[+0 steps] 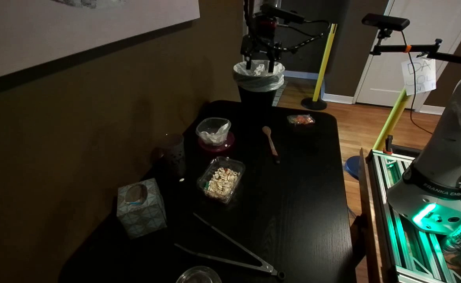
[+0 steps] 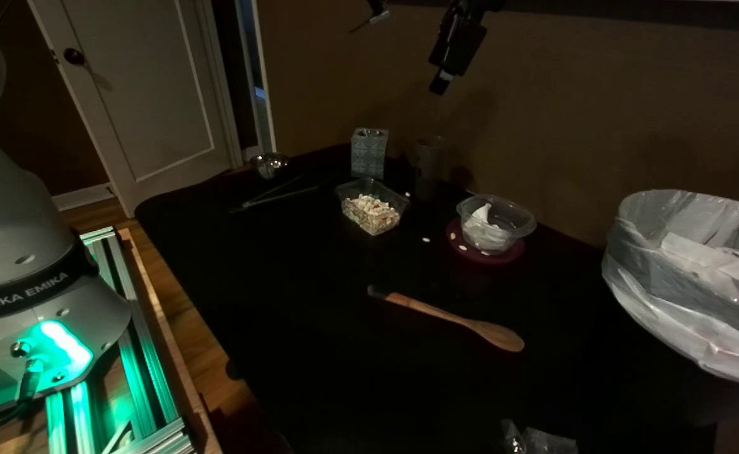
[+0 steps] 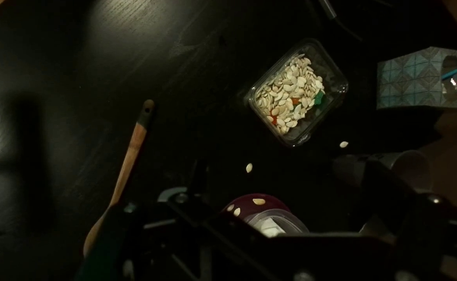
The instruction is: Remove the tissue from the lunchbox and put it on the table
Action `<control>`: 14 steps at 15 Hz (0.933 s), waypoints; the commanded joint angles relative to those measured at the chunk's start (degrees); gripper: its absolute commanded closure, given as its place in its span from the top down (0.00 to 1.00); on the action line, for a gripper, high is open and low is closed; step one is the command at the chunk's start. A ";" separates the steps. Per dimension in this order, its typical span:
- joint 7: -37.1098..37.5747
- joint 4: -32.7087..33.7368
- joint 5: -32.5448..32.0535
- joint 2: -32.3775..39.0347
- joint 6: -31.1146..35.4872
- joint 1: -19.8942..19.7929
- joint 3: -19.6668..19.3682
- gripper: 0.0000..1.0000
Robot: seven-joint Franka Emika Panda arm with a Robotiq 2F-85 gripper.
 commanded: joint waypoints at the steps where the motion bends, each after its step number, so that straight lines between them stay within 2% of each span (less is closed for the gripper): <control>1: -3.25 -2.11 -2.44 2.07 7.20 0.73 0.55 1.00; 5: -2.97 -6.65 -11.37 1.96 23.25 3.65 1.89 1.00; 6: -3.22 -3.98 -8.23 2.76 18.04 2.18 1.81 1.00; 12: -3.04 -4.22 -8.63 2.85 19.26 2.13 2.00 1.00; 14: -7.84 -6.17 -8.75 1.73 27.56 2.28 2.49 1.00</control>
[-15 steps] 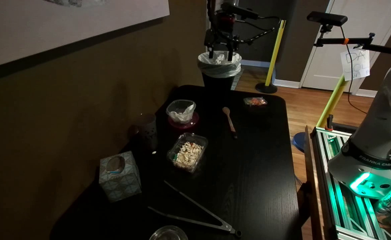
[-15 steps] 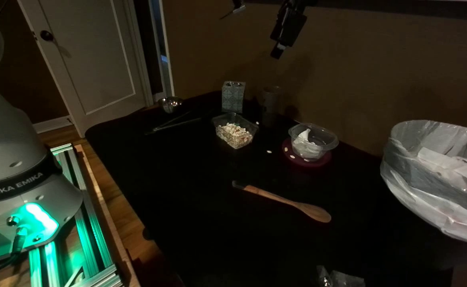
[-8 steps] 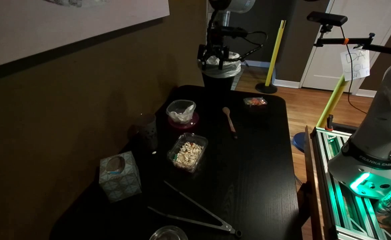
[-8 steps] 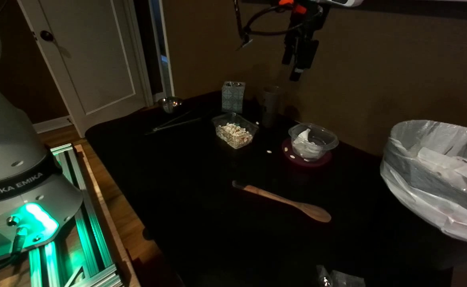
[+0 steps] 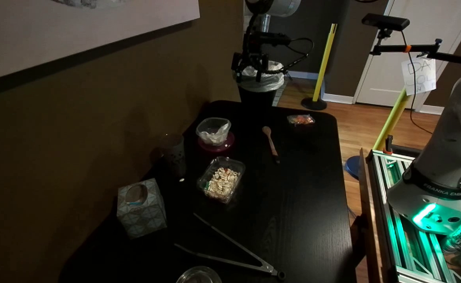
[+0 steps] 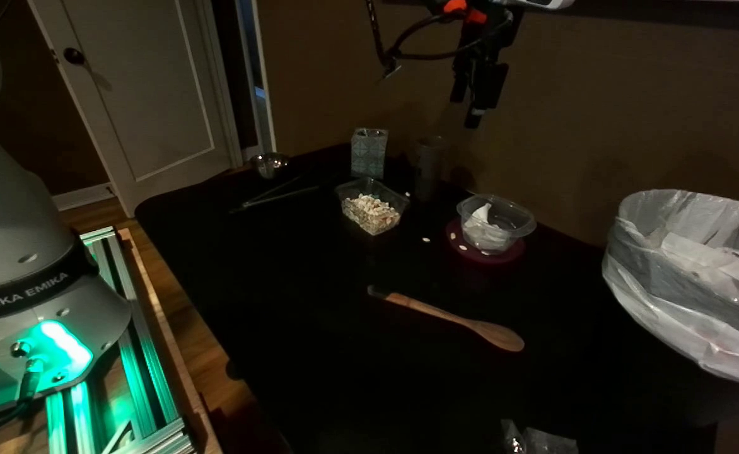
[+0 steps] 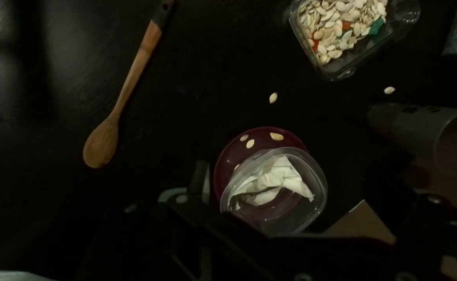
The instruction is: Remove the tissue from the lunchbox and put it on the table
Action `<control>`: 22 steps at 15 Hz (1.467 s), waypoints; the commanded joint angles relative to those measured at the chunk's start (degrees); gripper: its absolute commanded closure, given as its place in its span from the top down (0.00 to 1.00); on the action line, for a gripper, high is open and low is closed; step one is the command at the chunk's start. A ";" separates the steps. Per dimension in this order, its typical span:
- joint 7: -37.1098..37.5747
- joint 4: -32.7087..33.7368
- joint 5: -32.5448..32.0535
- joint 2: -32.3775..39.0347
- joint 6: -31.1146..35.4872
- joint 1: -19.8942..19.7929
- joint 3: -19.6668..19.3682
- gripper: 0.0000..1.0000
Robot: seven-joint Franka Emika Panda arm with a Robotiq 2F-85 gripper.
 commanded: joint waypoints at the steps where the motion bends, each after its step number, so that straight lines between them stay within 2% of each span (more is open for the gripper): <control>1: -6.75 -1.65 0.40 -1.09 9.28 -0.07 1.07 1.00; 6: -16.06 0.61 -4.68 2.87 20.71 0.01 1.92 1.00; 9: -23.56 2.46 -1.93 6.83 25.83 -1.67 3.50 1.00; 11: -28.03 5.24 4.66 10.34 22.64 -4.39 6.05 1.00; 12: -23.17 1.50 -0.06 6.27 24.35 -2.24 4.32 1.00; 14: -25.79 3.05 2.49 8.91 24.36 -3.69 5.59 1.00; 18: -26.61 5.50 2.69 11.88 24.53 -4.24 5.96 1.00; 19: -28.40 6.49 3.90 13.09 22.84 -4.97 6.89 1.00; 22: -27.40 7.73 1.06 17.69 21.97 -4.03 6.68 1.00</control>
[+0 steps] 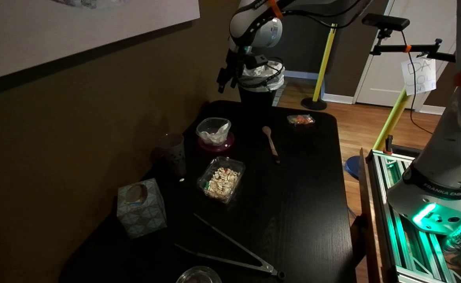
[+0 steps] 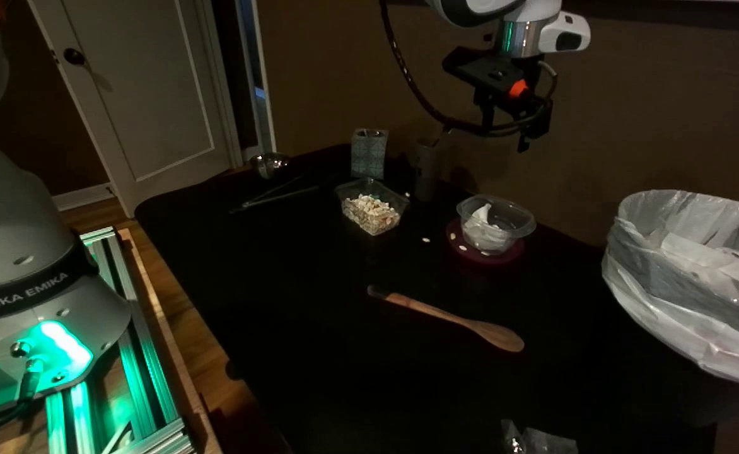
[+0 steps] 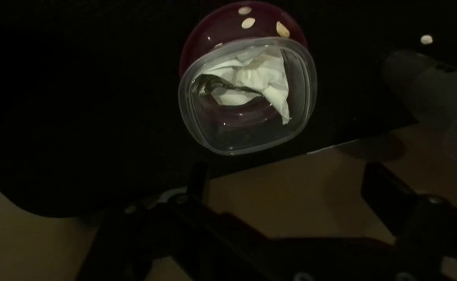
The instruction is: Remove the tissue from the lunchbox and put it on the table
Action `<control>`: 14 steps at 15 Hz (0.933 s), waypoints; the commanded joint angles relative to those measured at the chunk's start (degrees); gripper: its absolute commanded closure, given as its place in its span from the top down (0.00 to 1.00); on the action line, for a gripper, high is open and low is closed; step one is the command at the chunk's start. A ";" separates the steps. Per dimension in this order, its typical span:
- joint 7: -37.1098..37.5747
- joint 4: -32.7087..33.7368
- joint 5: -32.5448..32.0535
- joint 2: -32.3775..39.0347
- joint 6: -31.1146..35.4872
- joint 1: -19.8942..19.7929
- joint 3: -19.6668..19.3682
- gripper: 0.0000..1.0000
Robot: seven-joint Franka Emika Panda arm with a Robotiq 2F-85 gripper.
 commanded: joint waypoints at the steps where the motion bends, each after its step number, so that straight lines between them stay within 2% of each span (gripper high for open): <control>1: -1.79 3.83 -1.82 7.12 -2.09 -0.77 1.99 1.00; 6: -1.42 9.03 -5.29 15.70 -2.36 -0.80 3.32 1.00; 11: 0.76 14.42 -7.32 19.96 -3.12 -0.72 2.66 1.00; 14: 1.30 16.67 -8.43 21.82 -4.24 -0.52 2.43 0.89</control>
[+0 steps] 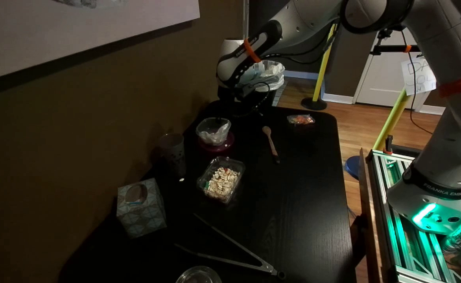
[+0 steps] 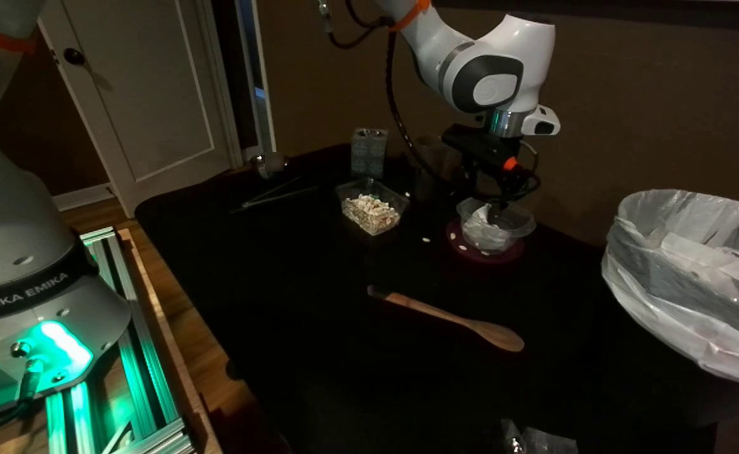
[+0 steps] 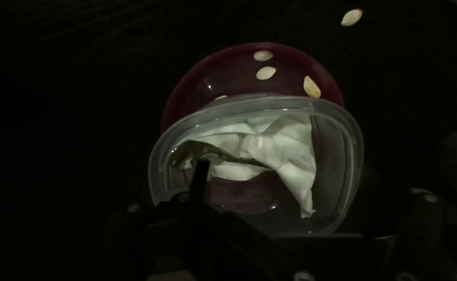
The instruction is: Remove the tissue from the lunchbox and put it on the table
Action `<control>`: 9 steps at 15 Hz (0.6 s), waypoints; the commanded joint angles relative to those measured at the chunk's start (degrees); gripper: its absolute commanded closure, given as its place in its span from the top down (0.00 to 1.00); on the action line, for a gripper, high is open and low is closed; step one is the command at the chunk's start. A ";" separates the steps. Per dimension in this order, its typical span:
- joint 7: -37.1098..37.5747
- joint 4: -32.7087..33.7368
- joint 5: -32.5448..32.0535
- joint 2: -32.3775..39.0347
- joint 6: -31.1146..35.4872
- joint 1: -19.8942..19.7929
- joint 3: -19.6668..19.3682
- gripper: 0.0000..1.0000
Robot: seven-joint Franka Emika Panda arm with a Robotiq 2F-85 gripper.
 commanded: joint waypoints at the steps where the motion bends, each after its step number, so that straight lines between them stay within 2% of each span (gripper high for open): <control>1: 1.97 4.86 -2.43 3.52 -3.35 -0.05 -0.24 0.86; 2: 2.37 5.56 -2.69 4.12 -3.65 0.04 -0.36 0.80; 3: 2.84 6.23 -3.08 4.76 -3.89 0.16 -0.53 0.83; 4: 3.49 6.84 -3.34 5.52 -3.78 0.32 -0.70 0.81; 6: 4.74 8.13 -3.70 6.85 -3.40 0.46 -0.85 0.84; 9: 6.93 10.29 -3.86 8.78 -3.17 0.66 -1.31 0.81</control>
